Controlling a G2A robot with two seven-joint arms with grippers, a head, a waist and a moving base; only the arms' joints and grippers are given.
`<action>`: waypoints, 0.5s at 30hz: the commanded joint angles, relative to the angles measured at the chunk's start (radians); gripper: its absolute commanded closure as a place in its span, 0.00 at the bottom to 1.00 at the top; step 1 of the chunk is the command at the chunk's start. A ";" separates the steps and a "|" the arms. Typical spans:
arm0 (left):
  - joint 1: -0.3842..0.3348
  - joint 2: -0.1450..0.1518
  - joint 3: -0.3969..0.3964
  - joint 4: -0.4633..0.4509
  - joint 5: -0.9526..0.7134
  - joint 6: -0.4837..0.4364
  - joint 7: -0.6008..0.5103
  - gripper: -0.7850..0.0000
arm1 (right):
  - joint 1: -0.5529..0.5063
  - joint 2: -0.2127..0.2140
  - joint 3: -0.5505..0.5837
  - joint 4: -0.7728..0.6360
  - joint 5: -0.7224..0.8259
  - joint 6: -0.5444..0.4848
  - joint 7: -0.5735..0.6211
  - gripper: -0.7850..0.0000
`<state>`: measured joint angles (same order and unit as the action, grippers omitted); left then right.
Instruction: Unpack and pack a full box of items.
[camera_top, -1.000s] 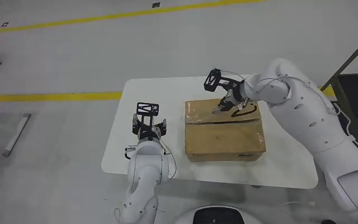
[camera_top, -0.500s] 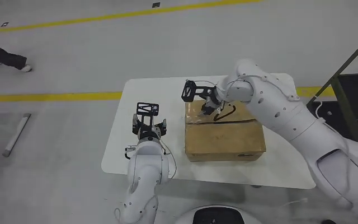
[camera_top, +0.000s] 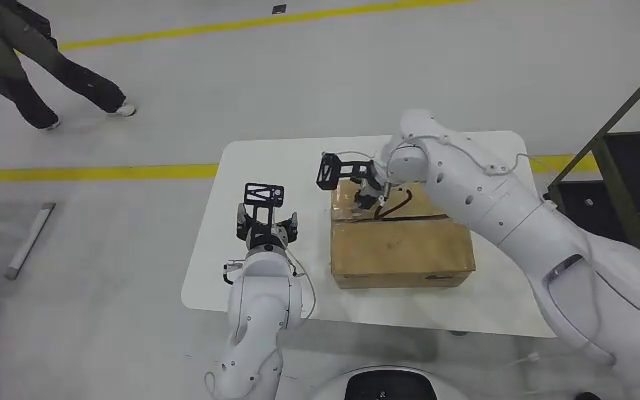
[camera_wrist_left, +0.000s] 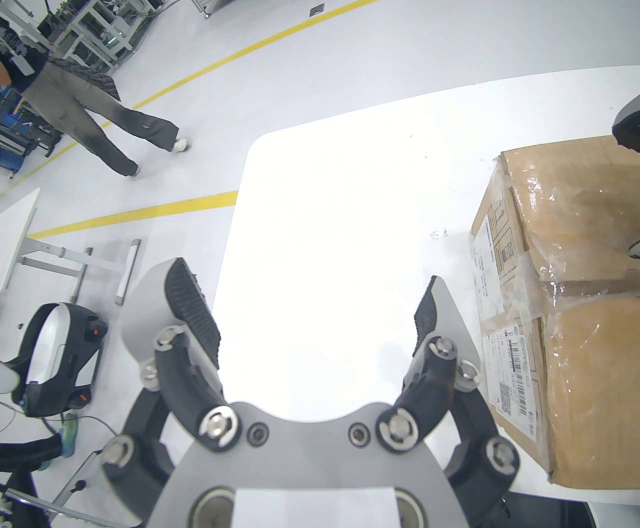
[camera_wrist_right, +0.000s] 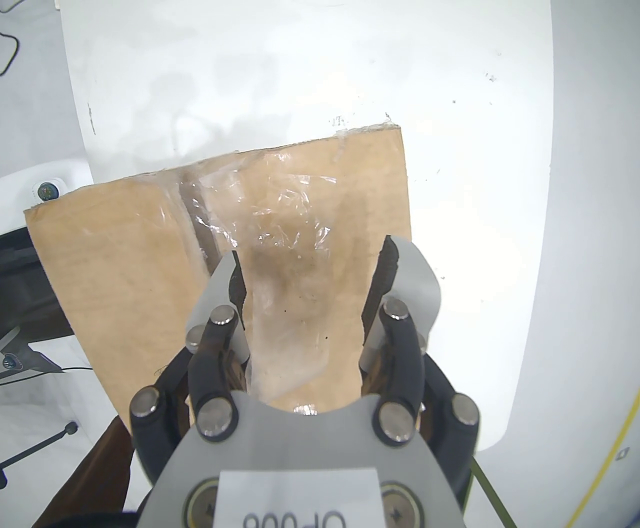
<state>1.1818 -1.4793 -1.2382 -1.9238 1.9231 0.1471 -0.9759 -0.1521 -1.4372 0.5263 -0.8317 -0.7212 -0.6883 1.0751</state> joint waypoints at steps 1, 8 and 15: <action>0.000 0.000 0.000 0.000 0.000 0.000 0.000 0.00 | 0.001 -0.007 -0.009 0.014 -0.002 -0.004 -0.007 0.36; 0.000 0.000 0.000 0.000 0.000 0.000 0.000 0.00 | 0.012 -0.031 -0.029 0.054 0.004 -0.016 -0.021 0.41; 0.000 0.000 0.000 0.000 0.000 0.000 0.000 0.00 | 0.020 -0.053 -0.050 0.095 -0.004 -0.029 -0.029 0.58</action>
<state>1.1818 -1.4793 -1.2382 -1.9238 1.9231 0.1471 -0.9759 -0.1331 -1.4871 0.4791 -0.7426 -0.7226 -0.7162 1.0469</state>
